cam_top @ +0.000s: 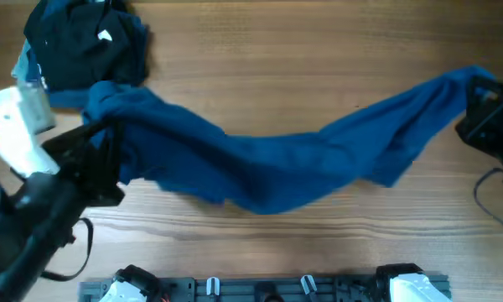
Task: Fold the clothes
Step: 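Swing the stretched shirt up and lay it flat across the table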
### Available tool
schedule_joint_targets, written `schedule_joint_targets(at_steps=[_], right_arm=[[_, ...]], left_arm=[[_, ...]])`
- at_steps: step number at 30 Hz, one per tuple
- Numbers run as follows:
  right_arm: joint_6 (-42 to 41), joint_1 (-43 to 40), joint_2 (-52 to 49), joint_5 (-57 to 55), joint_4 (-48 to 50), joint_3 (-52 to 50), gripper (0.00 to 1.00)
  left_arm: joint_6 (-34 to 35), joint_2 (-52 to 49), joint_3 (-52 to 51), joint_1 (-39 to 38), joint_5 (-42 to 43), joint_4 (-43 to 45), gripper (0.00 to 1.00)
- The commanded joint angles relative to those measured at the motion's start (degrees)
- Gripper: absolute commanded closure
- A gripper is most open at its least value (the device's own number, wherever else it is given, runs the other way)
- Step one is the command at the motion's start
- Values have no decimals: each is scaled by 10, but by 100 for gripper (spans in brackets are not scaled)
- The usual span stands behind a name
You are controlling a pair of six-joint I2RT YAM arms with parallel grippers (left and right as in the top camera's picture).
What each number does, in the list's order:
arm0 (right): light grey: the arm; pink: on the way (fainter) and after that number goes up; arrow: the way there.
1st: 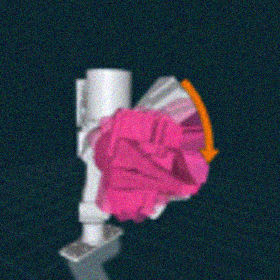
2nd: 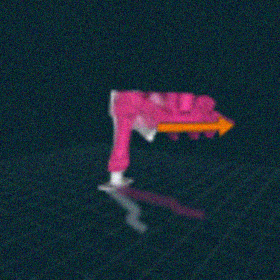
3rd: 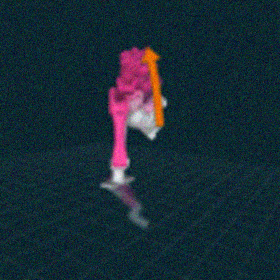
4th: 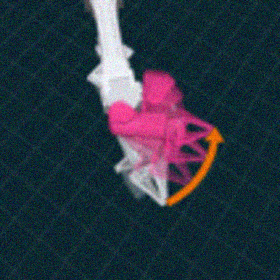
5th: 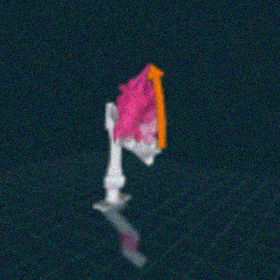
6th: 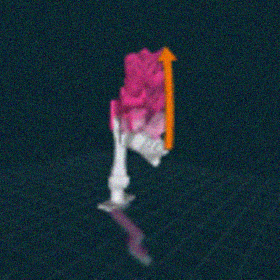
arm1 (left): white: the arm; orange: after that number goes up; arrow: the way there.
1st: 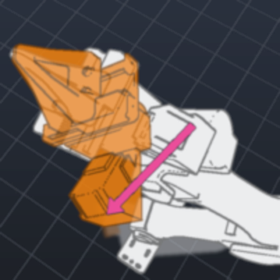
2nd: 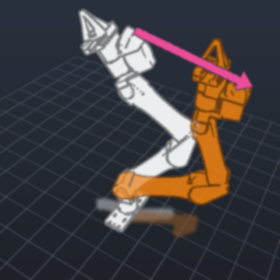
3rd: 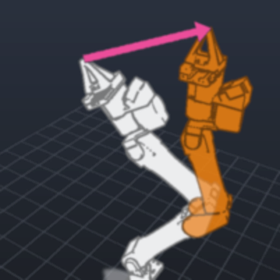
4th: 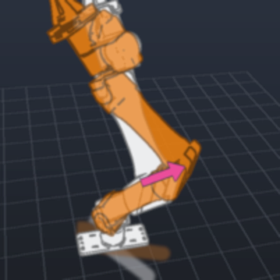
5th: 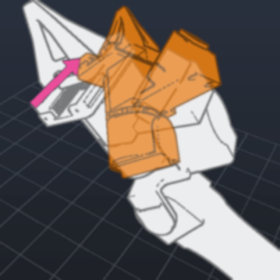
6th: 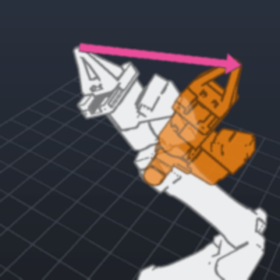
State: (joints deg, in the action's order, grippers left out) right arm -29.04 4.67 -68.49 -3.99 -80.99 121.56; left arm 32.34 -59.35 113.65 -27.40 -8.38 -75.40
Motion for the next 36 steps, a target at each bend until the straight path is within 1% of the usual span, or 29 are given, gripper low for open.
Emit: schedule_joint_targets(at_steps=[1, 5, 11, 15, 18, 22, 23, 25, 27, 29, 31, 32, 34, 36], right_arm=[[-10, -4, -4, -66, 8, 9, 96], [-12, -4, -7, -92, 14, 9, 96], [-11, -4, 9, -106, 20, 35, 96], [-12, -4, 7, -142, 23, 49, 96], [-11, -4, -23, -143, 32, 49, 96], [3, -4, -90, -140, 63, 49, 95], [12, -5, -115, -129, 78, 49, 96], [39, -14, -155, -59, 110, 49, 96], [50, -39, -199, 27, 142, 49, 96], [51, -73, -249, 94, 183, 49, 96], [60, -97, -282, 145, 213, 49, 96], [65, -114, -303, 186, 235, 49, 96], [64, -141, -327, 243, 269, 49, 96], [54, -179, -337, 292, 302, 52, 96]], left_arm=[[18, -7, 10, -2, -86, 6, 96], [18, -11, 10, -2, -125, 8, 96], [11, -7, 29, -2, -139, 14, 96], [11, -12, 30, -2, -215, 13, 96], [11, -36, 30, -2, -255, 18, 96], [5, -92, 30, 2, -258, 51, 96], [-8, -112, 30, 5, -257, 70, 96], [-27, -150, 30, 12, -251, 99, 95], [-54, -203, 30, 28, -211, 146, 94], [-82, -266, 30, 56, -153, 219, 92], [-89, -306, 30, 78, -116, 272, 92], [-97, -334, 30, 95, -83, 317, 92], [-97, -371, 30, 118, -47, 370, 94], [-97, -390, 31, 138, -41, 435, 94]])
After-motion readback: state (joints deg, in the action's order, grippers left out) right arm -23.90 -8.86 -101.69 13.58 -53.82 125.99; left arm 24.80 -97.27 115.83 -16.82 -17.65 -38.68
